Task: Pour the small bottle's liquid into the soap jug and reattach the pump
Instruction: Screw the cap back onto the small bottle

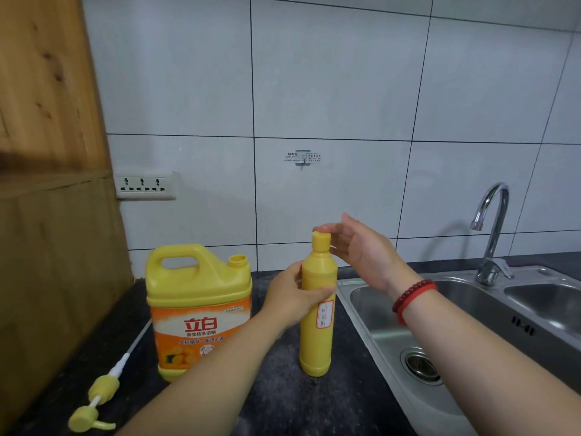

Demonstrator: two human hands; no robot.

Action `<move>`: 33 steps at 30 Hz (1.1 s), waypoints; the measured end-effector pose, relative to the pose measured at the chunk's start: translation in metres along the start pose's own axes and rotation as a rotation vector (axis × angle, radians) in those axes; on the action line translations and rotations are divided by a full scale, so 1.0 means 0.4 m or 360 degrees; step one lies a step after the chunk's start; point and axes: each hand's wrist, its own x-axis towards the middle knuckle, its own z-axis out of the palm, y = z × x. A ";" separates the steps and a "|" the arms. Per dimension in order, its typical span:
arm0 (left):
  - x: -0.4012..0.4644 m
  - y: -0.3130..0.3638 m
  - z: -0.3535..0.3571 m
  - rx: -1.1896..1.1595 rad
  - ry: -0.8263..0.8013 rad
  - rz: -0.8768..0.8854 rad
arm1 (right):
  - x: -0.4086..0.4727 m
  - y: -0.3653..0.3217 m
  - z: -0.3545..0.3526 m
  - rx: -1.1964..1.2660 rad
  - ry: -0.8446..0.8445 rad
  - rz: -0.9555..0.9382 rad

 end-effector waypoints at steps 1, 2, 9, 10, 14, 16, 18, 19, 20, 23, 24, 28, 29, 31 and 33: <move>0.000 0.001 0.000 -0.0001 -0.0002 -0.0001 | -0.002 0.001 -0.003 0.0063 -0.0033 0.0007; -0.001 0.002 0.001 -0.0002 -0.0003 -0.0002 | -0.005 0.001 -0.005 0.0081 -0.0051 0.0002; -0.006 0.007 0.000 -0.0012 0.0007 -0.0007 | 0.000 0.010 0.000 -0.0214 0.0024 -0.0097; -0.006 0.008 0.000 -0.0009 0.0004 -0.0008 | 0.001 0.010 0.000 -0.0226 0.0036 -0.0104; -0.007 0.009 -0.001 -0.0003 0.0009 -0.0005 | 0.000 0.011 0.000 -0.0186 0.0039 -0.0097; -0.008 0.009 0.000 0.0002 0.0009 -0.0005 | -0.002 0.013 -0.001 -0.0169 0.0007 -0.0083; -0.008 0.009 -0.001 0.0003 0.0009 -0.0007 | -0.005 0.015 0.000 -0.0203 0.0006 -0.0087; -0.008 0.010 -0.001 0.0003 0.0011 -0.0009 | -0.006 0.014 0.001 -0.0209 0.0017 -0.0091; -0.008 0.009 -0.001 0.0007 0.0011 -0.0012 | -0.007 0.013 0.001 -0.0210 0.0031 -0.0093; -0.009 0.008 -0.001 0.0029 0.0013 -0.0009 | -0.006 0.011 0.000 -0.0215 0.0051 -0.0088; -0.009 0.008 -0.001 0.0034 0.0014 -0.0007 | -0.006 0.011 0.000 -0.0215 0.0036 -0.0080; -0.009 0.009 -0.001 0.0043 0.0007 -0.0015 | -0.005 0.014 0.001 -0.0221 -0.0063 -0.0045; -0.009 0.009 -0.001 0.0041 0.0006 -0.0017 | -0.005 0.015 0.002 -0.0237 -0.0057 -0.0051; -0.009 0.010 -0.001 0.0021 0.0007 -0.0018 | -0.006 0.014 0.004 -0.0257 -0.0016 -0.0067; -0.010 0.011 -0.002 0.0010 0.0005 -0.0017 | -0.007 0.012 0.006 -0.0272 0.0007 -0.0078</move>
